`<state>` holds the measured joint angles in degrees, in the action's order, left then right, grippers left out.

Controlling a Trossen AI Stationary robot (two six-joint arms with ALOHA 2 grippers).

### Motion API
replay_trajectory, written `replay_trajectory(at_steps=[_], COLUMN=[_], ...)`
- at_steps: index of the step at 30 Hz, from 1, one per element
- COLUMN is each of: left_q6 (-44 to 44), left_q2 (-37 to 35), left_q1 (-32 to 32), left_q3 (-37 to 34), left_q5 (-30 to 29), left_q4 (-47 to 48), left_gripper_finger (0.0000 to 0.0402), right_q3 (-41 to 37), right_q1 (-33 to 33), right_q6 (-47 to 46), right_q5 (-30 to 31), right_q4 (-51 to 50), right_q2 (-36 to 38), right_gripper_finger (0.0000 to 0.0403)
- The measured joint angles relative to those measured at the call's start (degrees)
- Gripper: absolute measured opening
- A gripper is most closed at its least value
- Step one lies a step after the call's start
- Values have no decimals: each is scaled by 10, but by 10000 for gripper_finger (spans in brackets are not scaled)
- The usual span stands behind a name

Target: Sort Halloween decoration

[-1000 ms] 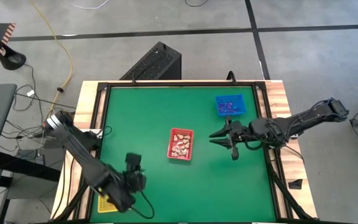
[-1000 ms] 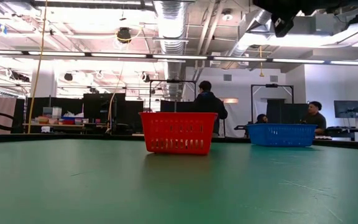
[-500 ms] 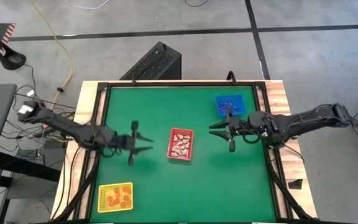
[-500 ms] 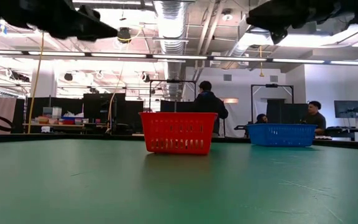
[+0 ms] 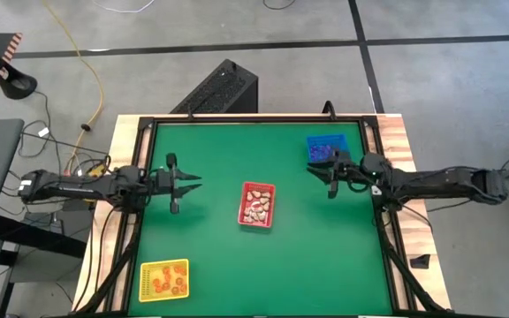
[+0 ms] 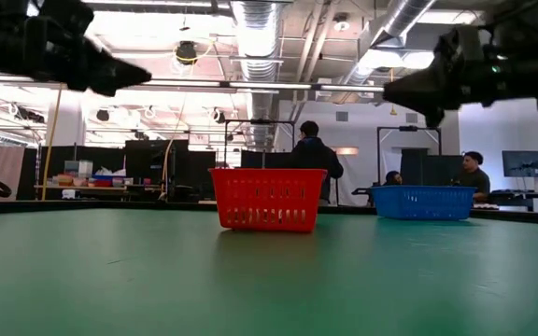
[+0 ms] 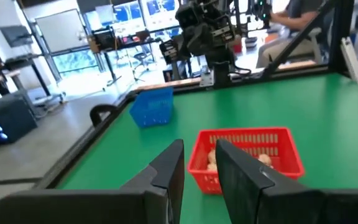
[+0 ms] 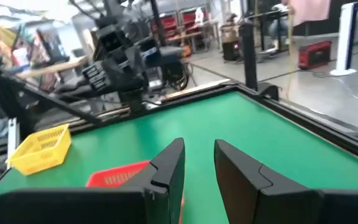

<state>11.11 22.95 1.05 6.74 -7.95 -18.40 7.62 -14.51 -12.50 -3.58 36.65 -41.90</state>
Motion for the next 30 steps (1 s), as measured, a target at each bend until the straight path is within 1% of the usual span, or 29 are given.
replay_trajectory(at_steps=[3,6,8,10,13,14,17,18,20,23,30], left_q6=[-29,-53,-69,-87,-117,-126,-138,-141,-147,-157,-149], left_q2=[-41,-79,-106,-139,-192,-206,-228,-230,-228,-215,-209], left_q1=[0,0,0,0,0,0,0,0,0,0,0], left_q3=[-35,-60,-61,-59,-61,-61,-61,-61,-61,-61,-62], left_q5=[2,1,-11,-30,-51,-46,-7,-3,-5,-1,0], left_q4=[3,10,25,75,147,152,144,148,148,157,155], left_gripper_finger=[82,82,82,82,82,82,82,82,82,82,82], right_q3=[-37,-70,-71,-71,-71,-72,-72,-72,-72,-72,-72], right_q1=[4,24,42,65,102,113,130,131,133,133,133], right_q6=[-11,-12,-12,-12,-12,-11,3,3,4,5,5], right_q5=[0,2,13,29,80,109,193,207,215,215,215], right_q4=[47,88,82,74,68,69,61,60,50,26,-53], right_q2=[22,38,47,57,63,65,68,67,67,67,67], right_gripper_finger=[119,119,119,119,119,119,119,119,119,119,119])
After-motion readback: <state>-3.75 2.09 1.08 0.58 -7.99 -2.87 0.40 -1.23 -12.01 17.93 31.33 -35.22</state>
